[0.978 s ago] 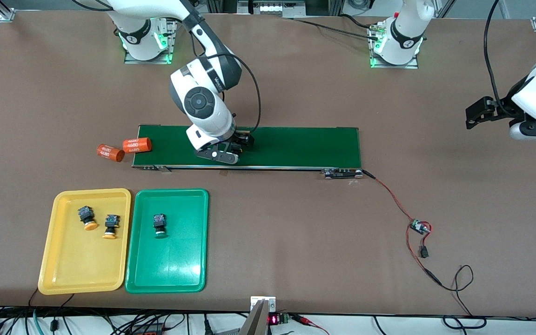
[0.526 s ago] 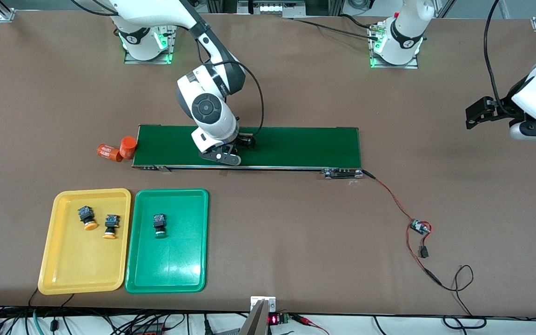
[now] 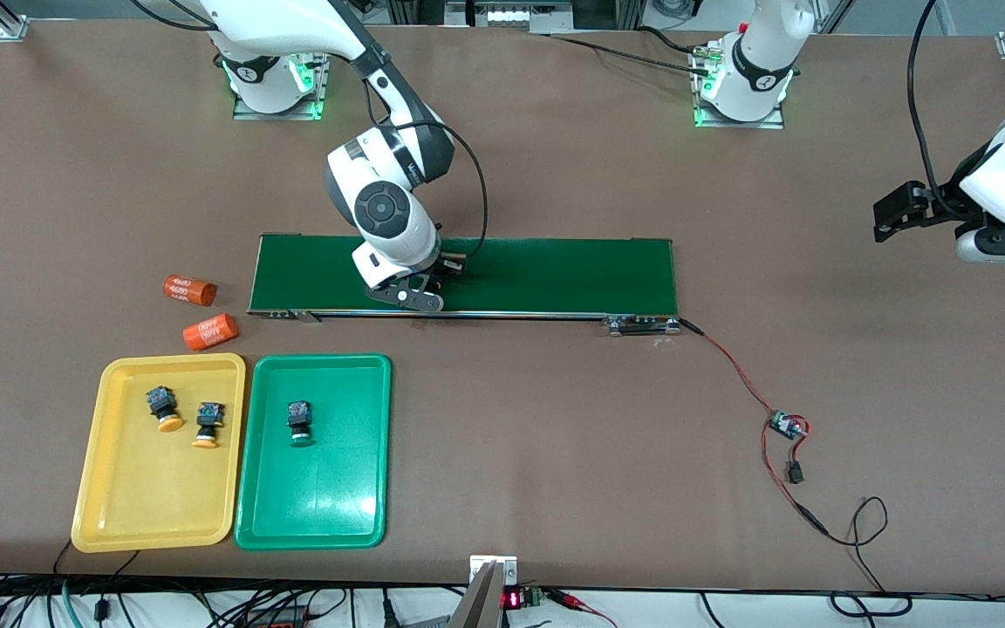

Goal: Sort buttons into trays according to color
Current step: 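Carry the second green button into the green tray and release it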

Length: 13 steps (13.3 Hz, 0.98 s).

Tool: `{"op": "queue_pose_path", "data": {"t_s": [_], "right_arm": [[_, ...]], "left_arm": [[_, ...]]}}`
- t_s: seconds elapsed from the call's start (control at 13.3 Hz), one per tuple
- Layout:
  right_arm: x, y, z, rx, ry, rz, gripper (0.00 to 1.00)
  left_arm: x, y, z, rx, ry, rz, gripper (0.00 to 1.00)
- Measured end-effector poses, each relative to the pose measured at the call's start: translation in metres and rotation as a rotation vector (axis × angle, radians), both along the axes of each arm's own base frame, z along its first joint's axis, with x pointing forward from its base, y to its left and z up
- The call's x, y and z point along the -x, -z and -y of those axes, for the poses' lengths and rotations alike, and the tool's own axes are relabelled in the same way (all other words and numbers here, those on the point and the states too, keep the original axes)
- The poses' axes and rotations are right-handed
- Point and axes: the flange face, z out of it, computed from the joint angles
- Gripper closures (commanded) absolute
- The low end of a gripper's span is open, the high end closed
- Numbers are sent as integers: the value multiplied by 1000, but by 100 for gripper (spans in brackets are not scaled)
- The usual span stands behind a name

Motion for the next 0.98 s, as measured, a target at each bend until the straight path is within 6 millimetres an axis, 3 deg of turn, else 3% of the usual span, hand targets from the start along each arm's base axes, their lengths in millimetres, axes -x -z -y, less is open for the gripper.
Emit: {"op": "queue_pose_path", "data": {"t_s": [0.23, 0.45, 0.6, 0.75, 0.98], "right_arm": [[-24, -16, 12, 2, 2, 67, 87], [-71, -52, 40, -4, -18, 165, 87], [-99, -63, 65, -14, -60, 200, 87], [-123, -58, 82, -19, -102, 217, 87], [-153, -33, 92, -17, -174, 236, 87]], "left_arm": [[0, 0, 0, 0, 0, 0, 0], [0, 0, 0, 0, -1, 0, 0], [0, 0, 0, 0, -1, 0, 0], [0, 0, 0, 0, -1, 0, 0], [0, 0, -1, 0, -1, 0, 0]]}}
